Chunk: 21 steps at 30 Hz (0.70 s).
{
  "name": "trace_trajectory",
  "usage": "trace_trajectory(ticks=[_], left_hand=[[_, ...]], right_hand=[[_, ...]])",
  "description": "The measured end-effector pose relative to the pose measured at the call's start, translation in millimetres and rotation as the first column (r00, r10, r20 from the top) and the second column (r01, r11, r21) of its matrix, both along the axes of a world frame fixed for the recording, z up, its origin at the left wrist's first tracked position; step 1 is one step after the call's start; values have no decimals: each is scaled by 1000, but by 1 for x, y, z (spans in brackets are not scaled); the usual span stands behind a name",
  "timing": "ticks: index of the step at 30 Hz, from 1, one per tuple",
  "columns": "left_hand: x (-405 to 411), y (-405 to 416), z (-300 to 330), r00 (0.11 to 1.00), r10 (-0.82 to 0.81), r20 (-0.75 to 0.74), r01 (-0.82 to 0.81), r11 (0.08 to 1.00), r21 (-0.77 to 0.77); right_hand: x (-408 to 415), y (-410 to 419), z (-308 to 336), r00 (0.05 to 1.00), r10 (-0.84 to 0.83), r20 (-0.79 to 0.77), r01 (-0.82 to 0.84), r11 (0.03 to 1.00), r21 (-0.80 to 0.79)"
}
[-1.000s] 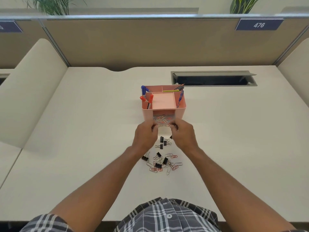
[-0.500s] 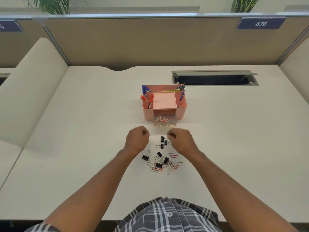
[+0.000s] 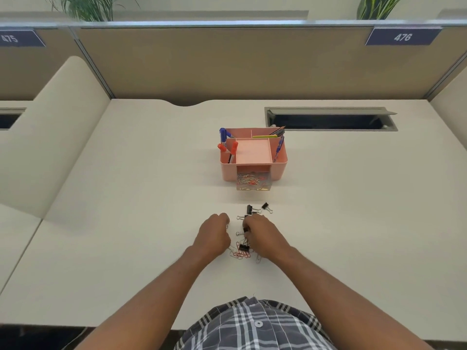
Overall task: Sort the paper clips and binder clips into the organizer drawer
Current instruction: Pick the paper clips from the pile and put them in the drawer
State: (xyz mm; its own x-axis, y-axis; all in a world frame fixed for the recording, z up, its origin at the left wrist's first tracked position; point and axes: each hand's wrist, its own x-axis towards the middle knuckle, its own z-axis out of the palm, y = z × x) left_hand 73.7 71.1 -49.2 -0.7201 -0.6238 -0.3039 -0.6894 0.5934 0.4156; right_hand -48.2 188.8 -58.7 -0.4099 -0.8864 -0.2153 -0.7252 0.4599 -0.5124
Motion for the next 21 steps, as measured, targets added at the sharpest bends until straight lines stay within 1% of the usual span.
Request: trace_trajectory(ticks=[2,4,6,8,12,14,17,19,21], left_hand=[[1,-5,0,995,74,-73,-70,996,64],[1,-13,2,970,186,-155,-161,974,157],[1,-20,5,940,264,-216,-217,951,220],[0,-25,6,928,281,-243,-224,945,236],[-1,-26,0,940,248,-236,-189,950,247],[0,-27,-2,944,229,-238,-175,958,227],[1,-26,-1,955,163,-246,-129,981,147],[3,-25,-2,963,121,-239,-108,992,66],[6,-21,-2,969,114,-221,-126,991,-39]], right_hand=[[-5,2,4,992,-80,95,82,996,-16],[-12,5,6,964,-196,177,209,976,-57],[-22,8,8,924,-322,207,343,936,-74],[-30,11,9,897,-400,189,417,907,-62],[-39,16,7,885,-439,158,445,895,-8],[-39,17,7,875,-454,166,463,886,-12],[-39,20,11,875,-461,148,471,881,-41],[-40,23,12,902,-425,79,429,902,-48],[-40,27,13,933,-358,32,359,933,-16]])
